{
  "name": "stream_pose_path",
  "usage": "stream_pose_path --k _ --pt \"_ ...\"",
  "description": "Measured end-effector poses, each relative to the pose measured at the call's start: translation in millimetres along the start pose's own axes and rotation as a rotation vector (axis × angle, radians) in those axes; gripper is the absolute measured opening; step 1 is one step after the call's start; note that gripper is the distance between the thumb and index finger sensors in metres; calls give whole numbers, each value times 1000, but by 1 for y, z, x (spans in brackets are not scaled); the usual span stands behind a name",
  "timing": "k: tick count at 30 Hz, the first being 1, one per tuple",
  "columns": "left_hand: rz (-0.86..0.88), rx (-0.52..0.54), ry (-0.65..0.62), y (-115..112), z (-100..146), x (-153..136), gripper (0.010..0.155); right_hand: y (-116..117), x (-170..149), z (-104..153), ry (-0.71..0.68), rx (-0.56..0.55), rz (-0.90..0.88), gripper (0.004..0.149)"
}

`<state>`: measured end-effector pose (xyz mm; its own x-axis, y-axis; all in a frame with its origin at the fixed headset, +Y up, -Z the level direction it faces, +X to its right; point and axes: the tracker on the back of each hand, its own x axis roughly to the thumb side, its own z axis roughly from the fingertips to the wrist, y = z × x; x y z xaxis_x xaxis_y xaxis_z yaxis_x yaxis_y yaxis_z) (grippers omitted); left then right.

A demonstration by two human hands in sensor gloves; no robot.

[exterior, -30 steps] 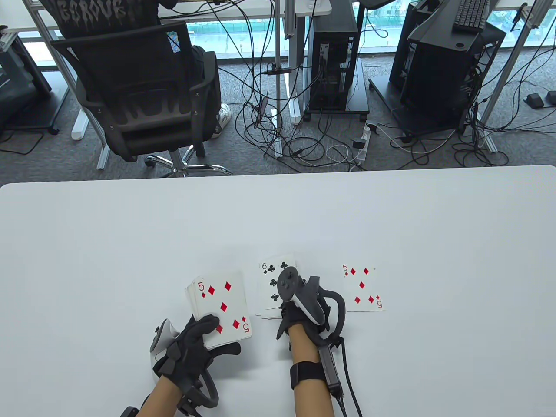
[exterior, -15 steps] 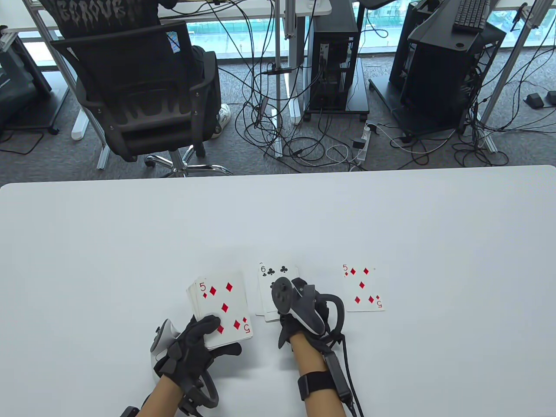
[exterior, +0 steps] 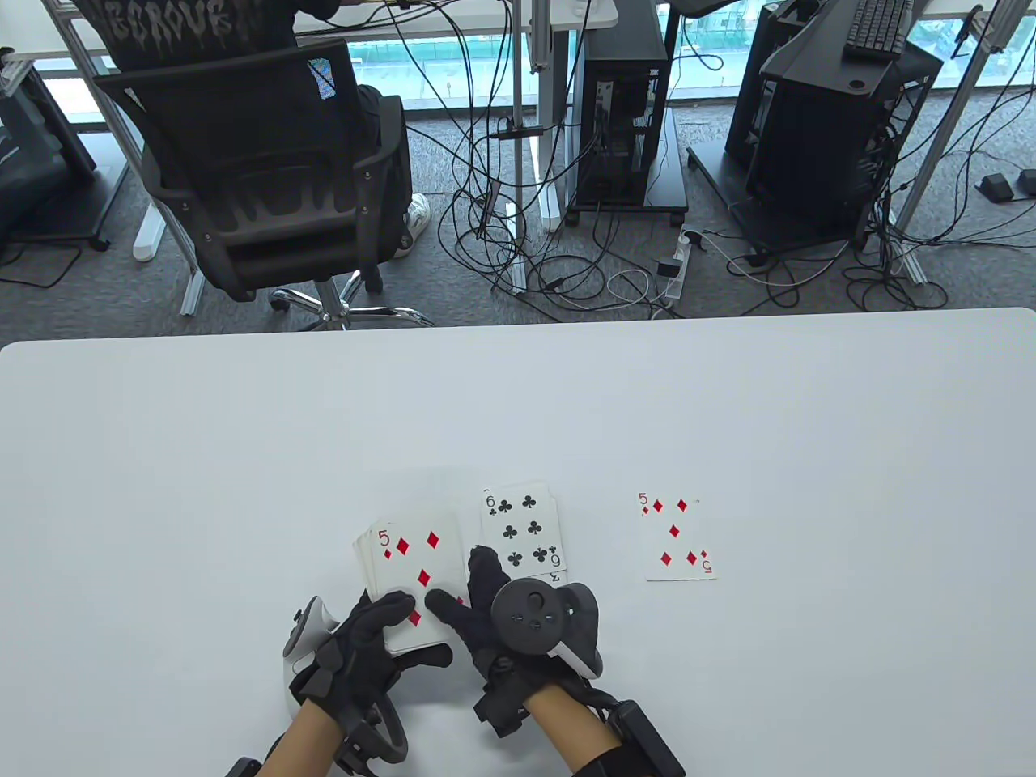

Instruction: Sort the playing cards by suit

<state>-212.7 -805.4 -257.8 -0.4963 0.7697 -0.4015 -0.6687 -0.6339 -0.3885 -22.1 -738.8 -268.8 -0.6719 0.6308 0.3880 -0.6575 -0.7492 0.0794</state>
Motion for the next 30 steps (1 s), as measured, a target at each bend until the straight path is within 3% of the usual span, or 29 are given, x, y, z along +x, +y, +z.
stream_pose_path --k 3,7,13,23,27,30 --pt "-5 0 1 0 0 0 60 3 2 3 -7 -51 7 84" --pt "8 -17 -2 0 -1 -1 60 -5 -4 3 -2 -168 -48 64" --pt "-15 -34 -3 -3 -2 0 60 -13 -12 4 20 -204 -115 47" --pt "-5 -19 3 -1 -2 -2 59 -32 -34 -1 95 -238 -70 44" --pt "7 -18 4 -2 -2 -2 60 -51 -65 -3 172 -246 -215 42" --pt "19 -20 -2 -2 -2 -2 59 -70 -92 0 259 -298 -419 41"
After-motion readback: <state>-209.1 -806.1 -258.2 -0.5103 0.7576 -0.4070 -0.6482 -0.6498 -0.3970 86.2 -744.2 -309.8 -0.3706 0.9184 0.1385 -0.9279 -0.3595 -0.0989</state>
